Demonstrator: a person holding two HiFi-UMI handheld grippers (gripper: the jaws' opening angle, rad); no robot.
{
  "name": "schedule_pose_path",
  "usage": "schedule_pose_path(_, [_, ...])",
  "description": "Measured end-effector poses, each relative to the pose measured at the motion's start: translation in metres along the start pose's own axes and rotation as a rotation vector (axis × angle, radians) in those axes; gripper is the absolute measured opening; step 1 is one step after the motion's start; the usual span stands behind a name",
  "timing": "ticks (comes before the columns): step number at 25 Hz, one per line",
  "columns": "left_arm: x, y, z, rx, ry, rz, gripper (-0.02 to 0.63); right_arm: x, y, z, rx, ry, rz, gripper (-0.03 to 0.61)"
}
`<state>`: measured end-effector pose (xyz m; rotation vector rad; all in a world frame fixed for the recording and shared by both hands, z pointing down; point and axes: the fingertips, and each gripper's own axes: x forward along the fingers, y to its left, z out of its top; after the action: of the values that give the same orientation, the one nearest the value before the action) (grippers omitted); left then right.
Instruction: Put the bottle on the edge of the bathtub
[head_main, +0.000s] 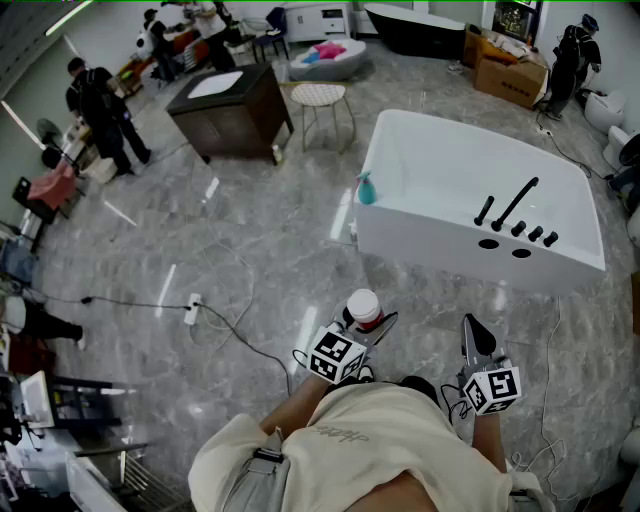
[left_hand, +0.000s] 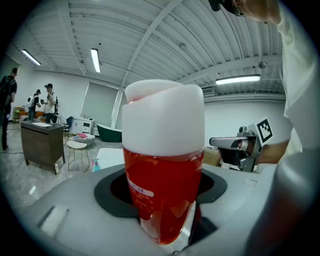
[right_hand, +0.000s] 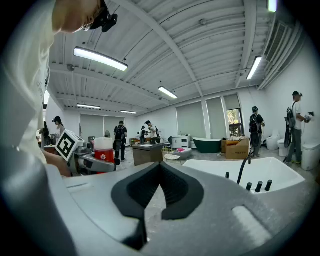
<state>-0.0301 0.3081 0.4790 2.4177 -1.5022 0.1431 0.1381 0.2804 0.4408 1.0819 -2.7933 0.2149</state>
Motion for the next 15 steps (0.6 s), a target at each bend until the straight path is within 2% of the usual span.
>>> schedule_pose_path(5, [-0.004,0.025,-0.006,0.005,-0.012,-0.007,0.302,0.02,0.009,0.011,-0.048,-0.063,-0.031,0.0])
schedule_pose_path(8, [-0.005,0.028,-0.013,-0.023,-0.01,-0.005,0.302,0.018,0.005,0.014,-0.03,-0.083,-0.055,0.0])
schedule_pose_path(12, [-0.007,0.022,-0.012,-0.026,-0.013,-0.029,0.302,0.012,0.001,0.017,-0.001,-0.08,-0.084,0.001])
schedule_pose_path(15, [-0.007,0.02,-0.019,-0.036,0.0,-0.047,0.302,0.008,0.01,0.012,-0.027,-0.051,-0.092,0.0])
